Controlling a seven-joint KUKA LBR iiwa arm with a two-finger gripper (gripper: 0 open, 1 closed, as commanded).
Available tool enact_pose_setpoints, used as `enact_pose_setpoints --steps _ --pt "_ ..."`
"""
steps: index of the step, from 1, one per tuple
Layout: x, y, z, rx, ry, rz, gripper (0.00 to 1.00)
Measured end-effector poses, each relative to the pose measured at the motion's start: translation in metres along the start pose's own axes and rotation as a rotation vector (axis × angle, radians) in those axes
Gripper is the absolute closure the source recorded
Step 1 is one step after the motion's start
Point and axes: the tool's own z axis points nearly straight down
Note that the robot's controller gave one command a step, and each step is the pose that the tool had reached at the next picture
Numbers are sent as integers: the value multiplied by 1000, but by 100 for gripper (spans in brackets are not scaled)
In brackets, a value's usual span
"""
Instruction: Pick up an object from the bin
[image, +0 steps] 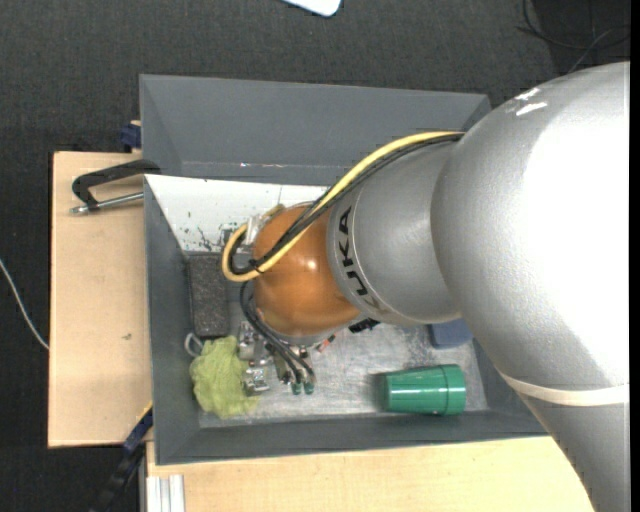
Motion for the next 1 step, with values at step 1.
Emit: enact_pose_setpoints --steps 1 --pt "-10 -15 -129 -5 -2 -51 100"
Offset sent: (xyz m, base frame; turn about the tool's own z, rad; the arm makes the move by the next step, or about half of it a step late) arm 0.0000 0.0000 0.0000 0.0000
